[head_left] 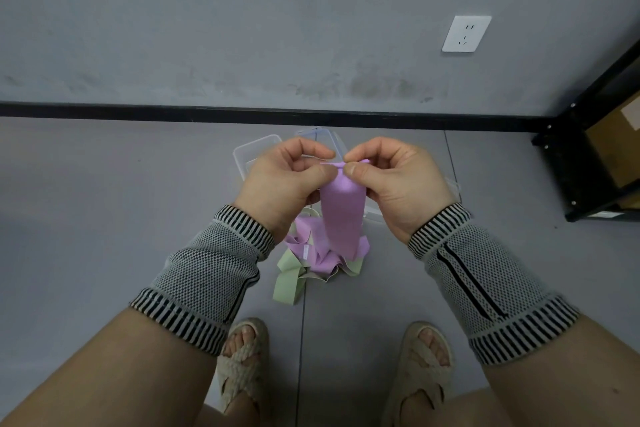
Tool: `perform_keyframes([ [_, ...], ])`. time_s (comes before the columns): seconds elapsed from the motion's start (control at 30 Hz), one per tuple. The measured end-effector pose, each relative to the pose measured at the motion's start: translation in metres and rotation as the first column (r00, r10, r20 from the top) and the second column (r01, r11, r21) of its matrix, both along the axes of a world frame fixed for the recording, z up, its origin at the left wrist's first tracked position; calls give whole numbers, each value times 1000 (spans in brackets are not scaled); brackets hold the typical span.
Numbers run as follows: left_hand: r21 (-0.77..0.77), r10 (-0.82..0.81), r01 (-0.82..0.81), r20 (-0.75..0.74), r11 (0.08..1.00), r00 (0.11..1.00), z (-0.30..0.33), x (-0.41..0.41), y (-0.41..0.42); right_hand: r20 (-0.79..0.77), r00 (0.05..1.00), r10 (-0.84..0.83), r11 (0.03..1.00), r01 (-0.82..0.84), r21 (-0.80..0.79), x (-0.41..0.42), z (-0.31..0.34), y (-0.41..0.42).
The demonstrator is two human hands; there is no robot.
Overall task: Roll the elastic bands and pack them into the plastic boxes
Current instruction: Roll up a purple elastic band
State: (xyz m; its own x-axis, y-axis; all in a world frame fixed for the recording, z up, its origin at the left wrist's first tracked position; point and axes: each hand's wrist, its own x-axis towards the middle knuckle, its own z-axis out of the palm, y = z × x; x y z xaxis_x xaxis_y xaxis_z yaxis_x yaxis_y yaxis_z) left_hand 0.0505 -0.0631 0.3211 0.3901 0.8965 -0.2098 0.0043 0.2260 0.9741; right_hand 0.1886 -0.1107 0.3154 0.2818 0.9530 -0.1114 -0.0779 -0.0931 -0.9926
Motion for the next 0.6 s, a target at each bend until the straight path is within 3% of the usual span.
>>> perform_keyframes([
  [0.17,92,1,3,-48,996,999,-2,-1,0,134,990,-47,997,38,68,-2,1,0],
  [0.4,221,48,-34,-59,975,997,2,-1,0,-35,999,22,1000,-21,23,1,3,-3],
  [0.6,143,54,-47,-49,989,997,1,-1,0,94,995,-39,999,36,34,2,2,-2],
])
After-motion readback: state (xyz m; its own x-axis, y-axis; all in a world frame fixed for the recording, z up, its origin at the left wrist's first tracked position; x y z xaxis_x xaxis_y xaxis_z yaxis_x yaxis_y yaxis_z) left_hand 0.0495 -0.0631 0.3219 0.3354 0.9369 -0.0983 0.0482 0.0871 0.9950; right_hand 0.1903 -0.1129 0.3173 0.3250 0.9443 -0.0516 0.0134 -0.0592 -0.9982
